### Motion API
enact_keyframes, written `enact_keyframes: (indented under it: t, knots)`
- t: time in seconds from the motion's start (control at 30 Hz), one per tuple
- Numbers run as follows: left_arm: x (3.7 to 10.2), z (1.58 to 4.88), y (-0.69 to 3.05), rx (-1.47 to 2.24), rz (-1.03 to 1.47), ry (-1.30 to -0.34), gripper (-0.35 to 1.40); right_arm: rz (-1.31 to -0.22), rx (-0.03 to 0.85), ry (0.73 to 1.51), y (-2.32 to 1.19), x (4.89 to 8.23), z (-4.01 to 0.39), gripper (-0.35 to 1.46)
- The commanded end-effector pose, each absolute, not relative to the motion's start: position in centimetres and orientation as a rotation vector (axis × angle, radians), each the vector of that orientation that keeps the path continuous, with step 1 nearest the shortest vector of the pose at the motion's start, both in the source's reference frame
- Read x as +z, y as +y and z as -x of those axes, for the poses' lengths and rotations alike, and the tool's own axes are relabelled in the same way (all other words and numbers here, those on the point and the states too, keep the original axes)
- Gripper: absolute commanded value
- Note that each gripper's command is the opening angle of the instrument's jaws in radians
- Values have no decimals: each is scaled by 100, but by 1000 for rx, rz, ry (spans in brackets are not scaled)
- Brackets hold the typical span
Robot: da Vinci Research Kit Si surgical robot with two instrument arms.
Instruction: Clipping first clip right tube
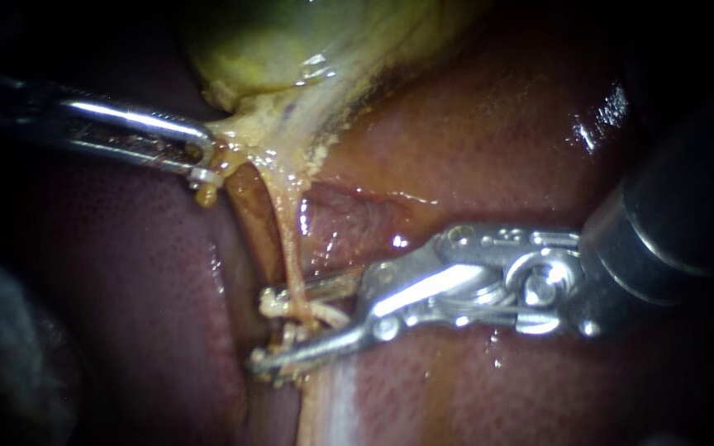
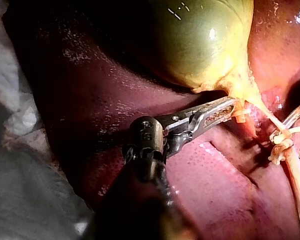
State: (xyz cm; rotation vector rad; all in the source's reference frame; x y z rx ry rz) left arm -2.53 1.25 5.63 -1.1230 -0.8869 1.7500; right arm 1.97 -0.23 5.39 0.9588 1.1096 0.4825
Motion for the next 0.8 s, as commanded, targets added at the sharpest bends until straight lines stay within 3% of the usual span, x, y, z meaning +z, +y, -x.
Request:
enact_keyframes:
  t: [0.03, 0.33, 0.63, 0.8]
  knots:
    - [563, 253, 125, 1750, 1123, -887, -35, -962, 478, 1108, -24, 538, -197, 47]
    - [564, 254, 124, 1750, 1123, -887, -35, -1027, 567, 1057, -21, 537, -197, 28]
    - [565, 254, 124, 1750, 1123, -886, -35, -1031, 620, 1044, -17, 541, -195, -12]
    - [565, 254, 124, 1750, 1123, -886, -35, -1081, 691, 1000, -16, 543, -194, -35]
